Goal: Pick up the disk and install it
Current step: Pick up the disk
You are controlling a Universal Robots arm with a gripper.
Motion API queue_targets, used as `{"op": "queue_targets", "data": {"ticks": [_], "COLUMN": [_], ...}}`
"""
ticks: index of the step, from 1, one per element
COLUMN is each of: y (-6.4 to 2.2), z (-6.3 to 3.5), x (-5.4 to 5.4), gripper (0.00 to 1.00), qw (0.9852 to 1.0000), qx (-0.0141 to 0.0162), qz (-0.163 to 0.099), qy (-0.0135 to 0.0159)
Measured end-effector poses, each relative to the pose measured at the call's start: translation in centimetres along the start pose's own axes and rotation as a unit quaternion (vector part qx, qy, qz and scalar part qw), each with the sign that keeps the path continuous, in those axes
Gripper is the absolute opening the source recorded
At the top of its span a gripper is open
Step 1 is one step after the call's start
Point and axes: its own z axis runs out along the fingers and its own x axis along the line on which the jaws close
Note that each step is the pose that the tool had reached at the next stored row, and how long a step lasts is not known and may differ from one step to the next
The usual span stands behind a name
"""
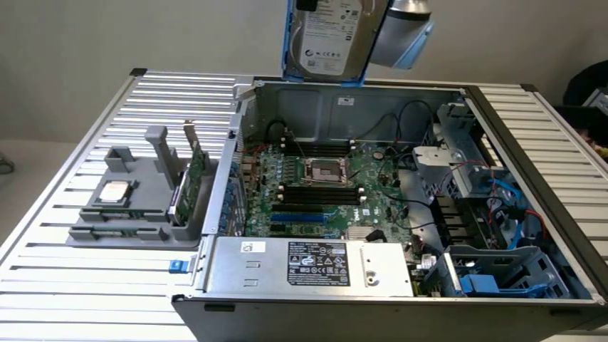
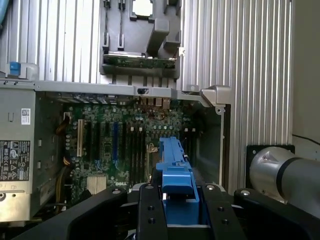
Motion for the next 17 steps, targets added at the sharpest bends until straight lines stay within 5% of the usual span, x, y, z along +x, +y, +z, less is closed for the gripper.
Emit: {"op": "queue_targets", "data": {"ticks": [8, 17], "y": [-0.62, -1.86], "z": [-0.42, -0.69], "x": [1.7, 2.4], "gripper": [0.33, 0.33], "qw": [1.0, 0.9998], "qx": [-0.0004, -0.0034], "qz": [-0.002, -0.017], "qy": [0.0002, 0.0019]}}
